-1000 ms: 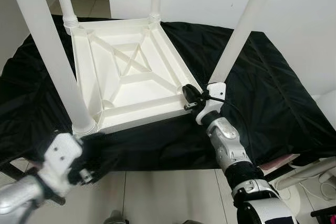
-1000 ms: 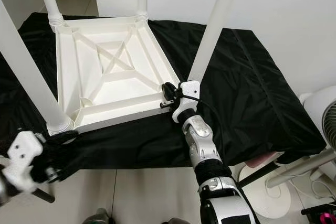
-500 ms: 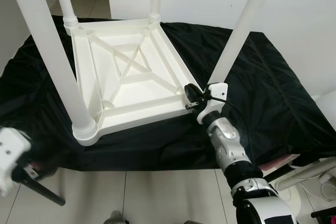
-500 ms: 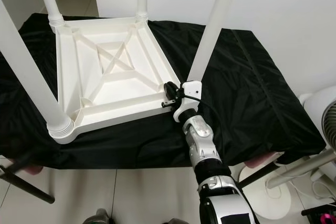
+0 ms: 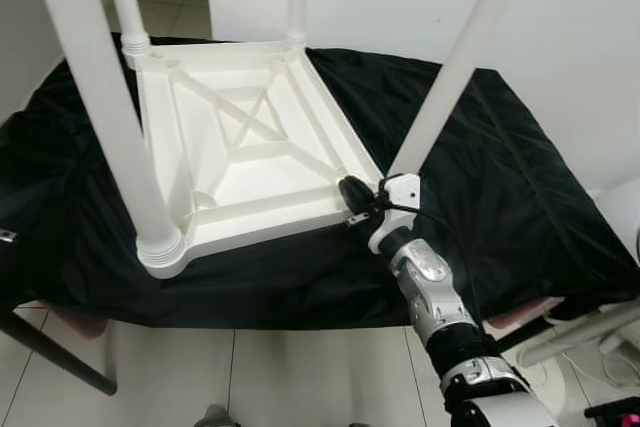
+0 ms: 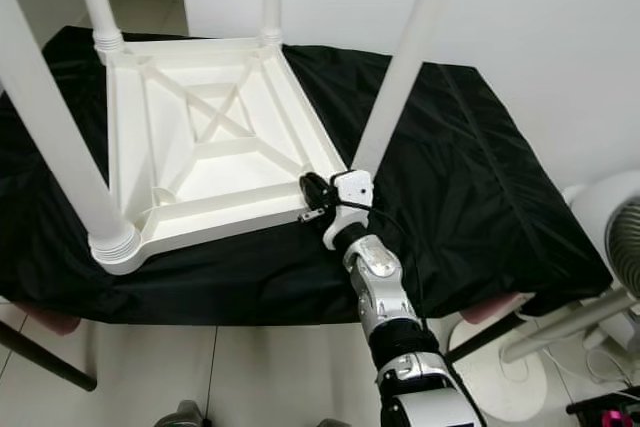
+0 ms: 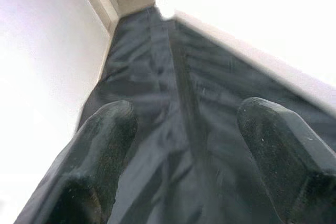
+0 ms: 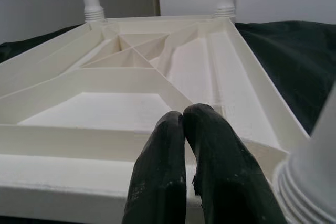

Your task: Building children table

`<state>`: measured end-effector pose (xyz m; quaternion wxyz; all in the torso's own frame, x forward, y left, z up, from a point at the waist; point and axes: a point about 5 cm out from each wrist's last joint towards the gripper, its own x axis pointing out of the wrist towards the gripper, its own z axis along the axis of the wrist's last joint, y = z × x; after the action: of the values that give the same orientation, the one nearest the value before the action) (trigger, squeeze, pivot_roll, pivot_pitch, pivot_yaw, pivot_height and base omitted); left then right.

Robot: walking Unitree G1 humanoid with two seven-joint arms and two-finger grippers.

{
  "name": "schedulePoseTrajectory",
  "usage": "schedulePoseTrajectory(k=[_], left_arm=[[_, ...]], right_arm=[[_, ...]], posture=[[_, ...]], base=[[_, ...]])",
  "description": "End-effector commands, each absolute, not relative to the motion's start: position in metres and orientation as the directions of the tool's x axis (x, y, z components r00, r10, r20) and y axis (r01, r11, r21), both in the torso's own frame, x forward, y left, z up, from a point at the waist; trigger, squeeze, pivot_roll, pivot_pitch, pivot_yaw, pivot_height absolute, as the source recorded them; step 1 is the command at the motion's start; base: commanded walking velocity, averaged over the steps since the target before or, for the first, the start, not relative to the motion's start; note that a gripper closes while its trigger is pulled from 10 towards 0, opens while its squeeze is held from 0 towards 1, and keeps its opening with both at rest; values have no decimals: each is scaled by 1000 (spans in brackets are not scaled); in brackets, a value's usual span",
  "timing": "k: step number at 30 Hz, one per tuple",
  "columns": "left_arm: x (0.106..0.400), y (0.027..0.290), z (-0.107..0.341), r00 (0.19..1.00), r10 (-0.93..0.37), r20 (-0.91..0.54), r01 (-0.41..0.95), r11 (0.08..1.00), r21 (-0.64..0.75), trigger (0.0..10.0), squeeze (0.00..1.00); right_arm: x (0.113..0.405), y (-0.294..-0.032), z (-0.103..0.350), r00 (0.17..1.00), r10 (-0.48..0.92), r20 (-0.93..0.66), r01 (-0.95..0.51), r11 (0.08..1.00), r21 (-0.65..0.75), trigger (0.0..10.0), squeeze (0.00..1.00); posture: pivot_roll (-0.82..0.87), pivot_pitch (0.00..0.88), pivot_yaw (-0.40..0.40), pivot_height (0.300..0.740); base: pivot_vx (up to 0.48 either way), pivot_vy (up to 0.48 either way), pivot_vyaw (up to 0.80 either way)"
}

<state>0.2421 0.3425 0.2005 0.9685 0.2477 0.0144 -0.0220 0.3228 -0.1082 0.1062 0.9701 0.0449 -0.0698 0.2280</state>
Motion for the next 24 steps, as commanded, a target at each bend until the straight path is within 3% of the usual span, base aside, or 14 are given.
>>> schedulePoseTrajectory(k=[1,6,8,16,24], left_arm=[[245,346,200,997,73,27,-77,882,466,10000,0],[276,328,206,989,48,139,-85,957,278,10000,0],[276,328,206,989,48,139,-85,957,278,10000,0],[292,261,215,930,-276,241,255,960,113,10000,0],[289,231,216,854,-442,276,433,896,96,10000,0]], right_arm=[[321,-111,104,892,430,141,-440,896,55,10000,0],[309,-113,94,931,349,112,-356,933,52,10000,0],[309,-113,94,931,349,112,-356,933,52,10000,0],[298,-118,85,984,164,71,-171,980,98,10000,0],[295,-131,77,998,65,11,-66,996,65,10000,0]], posture=[[90,0,-73,740],[71,0,-76,740],[71,0,-76,740],[71,31,-96,740],[62,42,-109,740]], base=[[0,0,0],[0,0,0],[0,0,0],[0,0,0],[0,0,0]])
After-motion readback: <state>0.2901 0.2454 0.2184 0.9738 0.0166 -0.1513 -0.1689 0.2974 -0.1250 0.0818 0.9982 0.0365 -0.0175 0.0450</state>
